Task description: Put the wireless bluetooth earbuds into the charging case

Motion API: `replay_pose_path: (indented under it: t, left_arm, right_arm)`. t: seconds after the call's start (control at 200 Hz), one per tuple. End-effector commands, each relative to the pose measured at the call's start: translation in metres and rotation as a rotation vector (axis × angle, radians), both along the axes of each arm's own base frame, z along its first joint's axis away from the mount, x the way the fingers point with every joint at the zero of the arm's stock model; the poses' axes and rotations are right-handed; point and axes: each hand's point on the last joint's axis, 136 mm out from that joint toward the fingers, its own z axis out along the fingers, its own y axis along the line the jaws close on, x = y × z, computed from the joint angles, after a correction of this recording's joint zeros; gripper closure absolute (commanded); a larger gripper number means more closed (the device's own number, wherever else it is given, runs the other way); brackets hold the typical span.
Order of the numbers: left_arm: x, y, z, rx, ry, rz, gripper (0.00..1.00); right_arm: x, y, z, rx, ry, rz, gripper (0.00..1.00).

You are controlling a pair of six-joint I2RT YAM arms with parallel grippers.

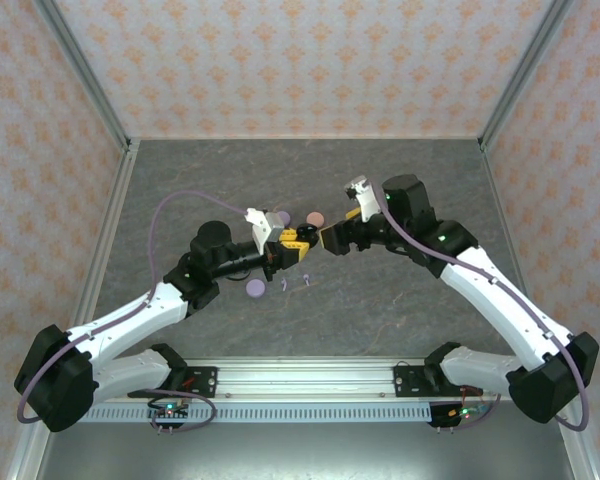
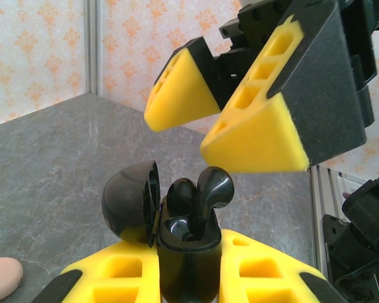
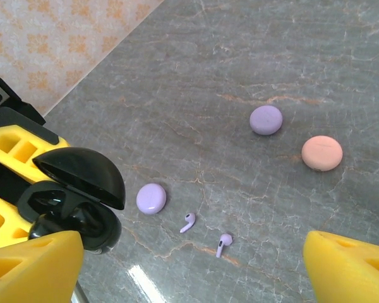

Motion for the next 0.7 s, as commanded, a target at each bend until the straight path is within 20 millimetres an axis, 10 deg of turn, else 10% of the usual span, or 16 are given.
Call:
replay_pose_path:
  t: [0.0,0.696]
  left_arm:
    - [-0.002,0.000,0.015,-0.043,-0.042,0.000,1.00]
    - [-0.002,0.000,0.014,-0.036,-0.038,0.001,1.00]
  right_arm:
    - [-0.002,0.001,-0.005,-0.004,0.021,0.019,0.10]
    - [-0.009,0.012,-0.005,0.047,0.045,0.082,0.10]
